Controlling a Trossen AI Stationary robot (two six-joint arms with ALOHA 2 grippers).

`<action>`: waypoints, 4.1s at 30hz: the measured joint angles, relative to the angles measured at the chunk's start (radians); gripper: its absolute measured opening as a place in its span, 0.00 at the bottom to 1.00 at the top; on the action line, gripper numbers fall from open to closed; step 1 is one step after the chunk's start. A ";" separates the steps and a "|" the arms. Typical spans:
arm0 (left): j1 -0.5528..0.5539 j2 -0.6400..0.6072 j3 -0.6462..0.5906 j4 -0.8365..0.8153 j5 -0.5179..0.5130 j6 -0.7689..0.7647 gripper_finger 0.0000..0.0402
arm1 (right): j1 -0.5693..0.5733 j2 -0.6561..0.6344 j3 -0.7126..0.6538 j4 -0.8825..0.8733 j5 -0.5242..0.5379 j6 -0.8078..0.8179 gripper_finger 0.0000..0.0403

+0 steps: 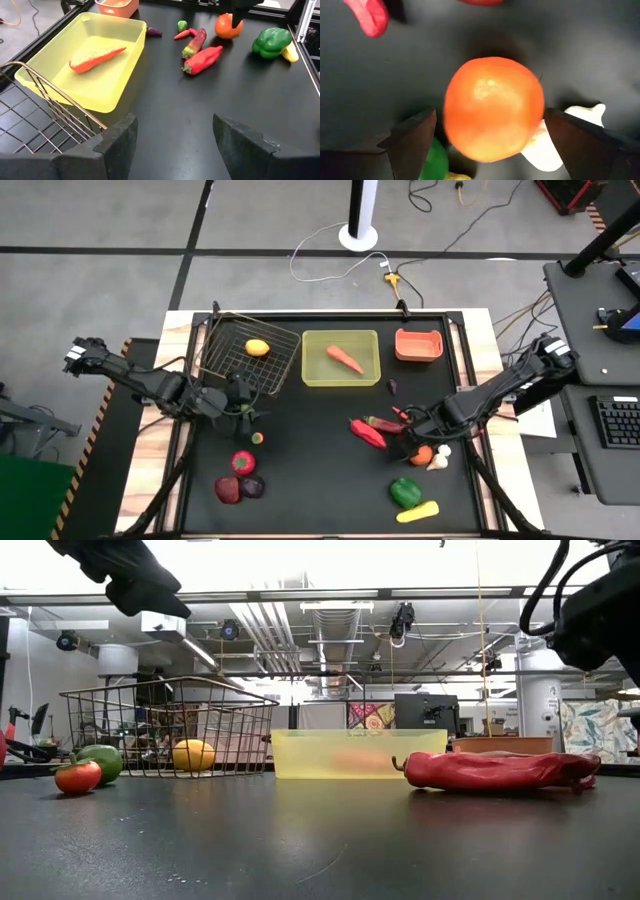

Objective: Sort produce into baskets
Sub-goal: Put the orange into the wire bin

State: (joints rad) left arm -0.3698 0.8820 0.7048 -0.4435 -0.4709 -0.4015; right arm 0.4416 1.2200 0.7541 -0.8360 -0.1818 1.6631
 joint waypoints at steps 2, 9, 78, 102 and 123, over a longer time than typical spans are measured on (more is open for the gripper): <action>0.000 0.000 0.000 0.000 -0.016 0.000 0.60 | 0.000 0.014 -0.009 0.005 0.000 -0.003 0.91; 0.000 0.000 0.000 0.001 -0.020 0.008 0.60 | -0.001 0.080 -0.013 0.044 0.002 -0.048 0.91; 0.000 0.091 -0.049 0.527 -0.010 0.367 0.61 | -0.192 0.276 0.172 1.498 0.436 -1.807 0.75; 0.008 0.274 -0.126 0.991 0.126 0.468 0.79 | -0.218 0.353 0.174 1.642 0.381 -1.865 0.75; 0.034 0.350 -0.116 1.091 0.133 0.483 0.66 | -0.220 0.352 0.173 1.641 0.364 -1.842 0.77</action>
State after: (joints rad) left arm -0.3359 1.2324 0.5888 0.6476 -0.3374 0.0819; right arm 0.2214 1.5723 0.9276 0.8048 0.1822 -0.1787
